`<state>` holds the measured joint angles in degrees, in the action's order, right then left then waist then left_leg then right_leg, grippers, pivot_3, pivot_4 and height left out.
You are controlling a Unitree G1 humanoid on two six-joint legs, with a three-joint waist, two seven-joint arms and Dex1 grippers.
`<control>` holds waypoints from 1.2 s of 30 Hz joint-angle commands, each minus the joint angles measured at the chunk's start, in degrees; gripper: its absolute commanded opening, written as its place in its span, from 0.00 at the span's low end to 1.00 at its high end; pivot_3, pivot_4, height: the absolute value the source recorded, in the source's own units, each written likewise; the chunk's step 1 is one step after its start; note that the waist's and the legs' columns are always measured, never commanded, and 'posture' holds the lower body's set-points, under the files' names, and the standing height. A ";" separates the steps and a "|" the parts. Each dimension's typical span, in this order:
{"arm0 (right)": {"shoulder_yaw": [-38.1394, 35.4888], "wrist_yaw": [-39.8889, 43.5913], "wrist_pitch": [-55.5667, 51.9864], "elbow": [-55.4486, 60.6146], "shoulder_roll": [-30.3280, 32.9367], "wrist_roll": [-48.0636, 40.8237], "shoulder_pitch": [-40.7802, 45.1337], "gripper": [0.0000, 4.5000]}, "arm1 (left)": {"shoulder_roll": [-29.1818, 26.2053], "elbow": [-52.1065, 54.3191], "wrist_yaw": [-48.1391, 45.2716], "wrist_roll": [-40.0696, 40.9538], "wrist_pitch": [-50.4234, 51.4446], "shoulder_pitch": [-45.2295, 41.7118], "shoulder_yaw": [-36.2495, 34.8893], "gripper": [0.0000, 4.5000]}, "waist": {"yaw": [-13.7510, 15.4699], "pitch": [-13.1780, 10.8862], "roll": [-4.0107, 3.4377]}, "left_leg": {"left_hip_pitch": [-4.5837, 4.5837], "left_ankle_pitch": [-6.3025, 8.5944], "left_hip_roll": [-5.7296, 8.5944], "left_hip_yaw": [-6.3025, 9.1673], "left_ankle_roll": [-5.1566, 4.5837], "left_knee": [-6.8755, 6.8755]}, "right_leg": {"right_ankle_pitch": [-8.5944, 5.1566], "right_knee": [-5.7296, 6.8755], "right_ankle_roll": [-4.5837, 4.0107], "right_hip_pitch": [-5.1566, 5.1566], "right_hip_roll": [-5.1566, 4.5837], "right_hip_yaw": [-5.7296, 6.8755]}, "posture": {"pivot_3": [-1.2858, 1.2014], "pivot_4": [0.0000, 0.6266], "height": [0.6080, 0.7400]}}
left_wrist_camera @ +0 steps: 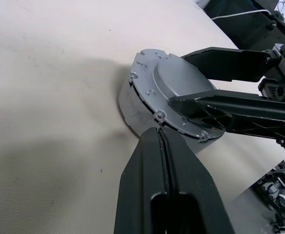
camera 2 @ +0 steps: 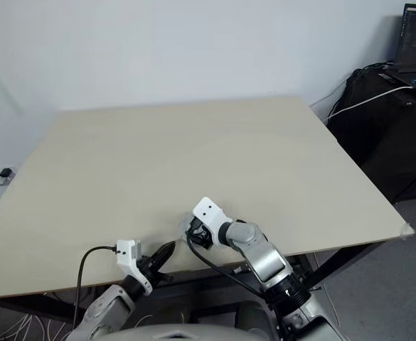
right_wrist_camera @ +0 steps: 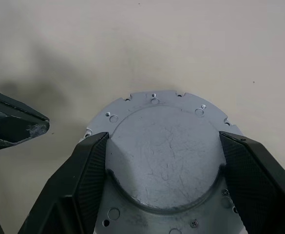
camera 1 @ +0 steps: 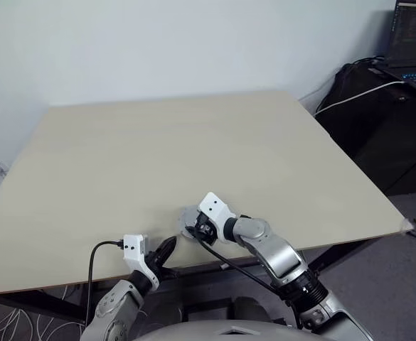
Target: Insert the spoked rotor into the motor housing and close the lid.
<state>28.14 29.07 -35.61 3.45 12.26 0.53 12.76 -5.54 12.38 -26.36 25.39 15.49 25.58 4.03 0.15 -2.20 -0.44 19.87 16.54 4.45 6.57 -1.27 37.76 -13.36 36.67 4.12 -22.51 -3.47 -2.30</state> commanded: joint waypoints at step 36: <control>2.53 -0.93 -6.63 -2.95 1.66 2.44 0.36 0.71 | -2.99 2.22 4.67 3.12 14.77 -14.53 -2.79 0.00 | 0.44 0.37 -0.03 | -0.16 -0.05 0.01 0.02 0.05 -0.18 | 0.00 -0.10 0.10 0.10 0.04 0.01 | 0.52 0.00 1.00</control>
<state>29.97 29.39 -39.33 4.21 13.32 1.15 14.22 -7.97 12.09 -21.28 25.67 25.82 13.10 1.62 0.59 -1.83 -0.46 19.71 16.49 4.46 6.59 -1.22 37.58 -13.33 36.57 4.27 -22.41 -3.42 -2.29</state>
